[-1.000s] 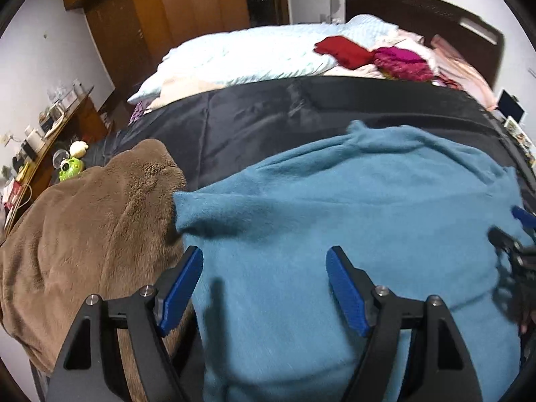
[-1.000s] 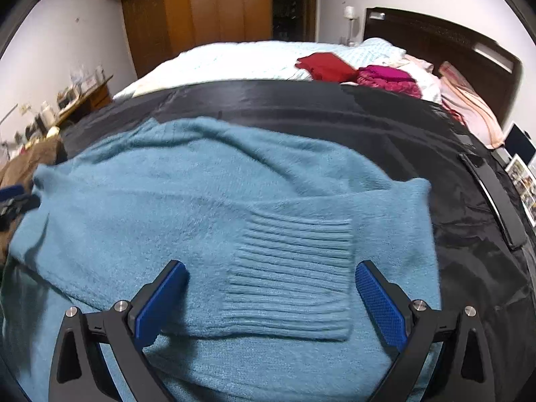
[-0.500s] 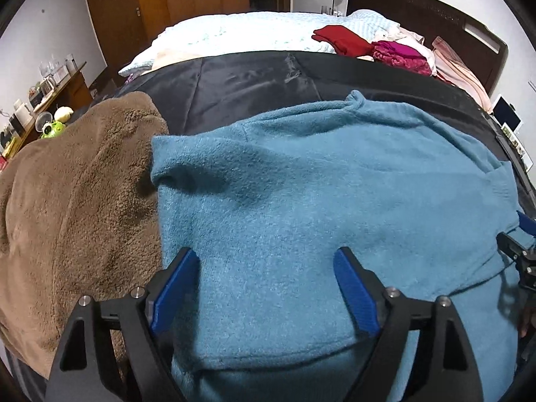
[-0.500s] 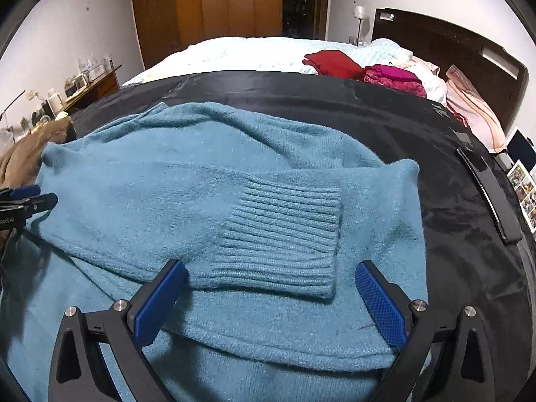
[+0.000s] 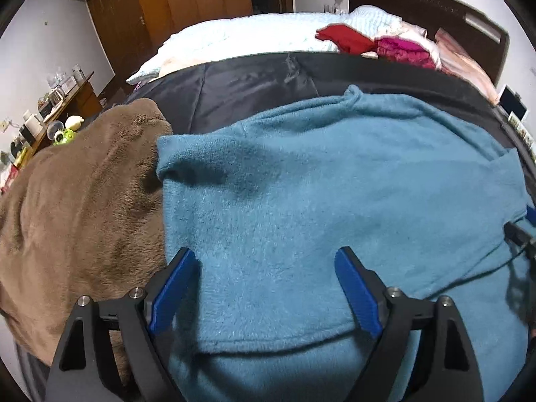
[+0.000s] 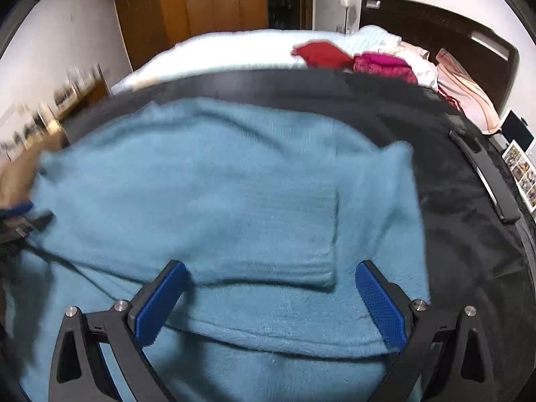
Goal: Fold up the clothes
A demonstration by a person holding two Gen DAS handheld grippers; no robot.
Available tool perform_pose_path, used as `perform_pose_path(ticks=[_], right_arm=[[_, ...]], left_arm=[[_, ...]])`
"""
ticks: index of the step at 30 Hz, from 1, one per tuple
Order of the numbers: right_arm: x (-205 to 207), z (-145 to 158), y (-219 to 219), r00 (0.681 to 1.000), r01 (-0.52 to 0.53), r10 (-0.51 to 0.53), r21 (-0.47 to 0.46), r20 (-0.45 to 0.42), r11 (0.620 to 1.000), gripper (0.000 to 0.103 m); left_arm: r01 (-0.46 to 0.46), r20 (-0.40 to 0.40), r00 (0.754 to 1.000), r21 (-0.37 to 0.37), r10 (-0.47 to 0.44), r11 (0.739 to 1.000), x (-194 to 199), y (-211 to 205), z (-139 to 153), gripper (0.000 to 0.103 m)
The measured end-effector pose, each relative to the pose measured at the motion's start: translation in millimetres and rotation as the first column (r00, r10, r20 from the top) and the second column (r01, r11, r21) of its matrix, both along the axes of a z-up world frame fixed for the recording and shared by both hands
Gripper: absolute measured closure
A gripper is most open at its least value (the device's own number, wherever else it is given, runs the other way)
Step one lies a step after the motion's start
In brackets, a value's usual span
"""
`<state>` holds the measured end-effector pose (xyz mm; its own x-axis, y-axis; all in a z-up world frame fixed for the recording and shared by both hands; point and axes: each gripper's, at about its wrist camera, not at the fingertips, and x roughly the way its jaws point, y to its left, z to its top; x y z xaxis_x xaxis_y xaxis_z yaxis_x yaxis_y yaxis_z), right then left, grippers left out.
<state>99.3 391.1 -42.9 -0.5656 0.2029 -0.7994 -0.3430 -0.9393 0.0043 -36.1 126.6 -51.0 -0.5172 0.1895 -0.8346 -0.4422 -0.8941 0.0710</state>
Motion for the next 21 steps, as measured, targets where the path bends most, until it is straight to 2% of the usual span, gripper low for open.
perform_pose_path(ticks=[5, 9, 21], right_arm=[[-7.0, -1.1, 3.8, 1.0, 0.004, -0.004, 0.007, 0.002, 1.0, 0.0], [-17.2, -2.2, 10.2, 1.0, 0.015, -0.015, 0.015, 0.011, 1.0, 0.0], [-26.5, -3.1, 15.6, 1.0, 0.025, -0.025, 0.018, 0.011, 1.0, 0.0]], left_arm=[[-0.031, 0.018, 0.999, 0.053, 0.03, 0.998, -11.9, -1.7, -6.6, 0.005], [-0.043, 0.012, 0.999, 0.051, 0.043, 0.998, -21.1, 6.9, -10.2, 0.001], [-0.022, -0.023, 0.999, 0.063, 0.024, 0.998, -26.9, 12.8, -11.7, 0.0]])
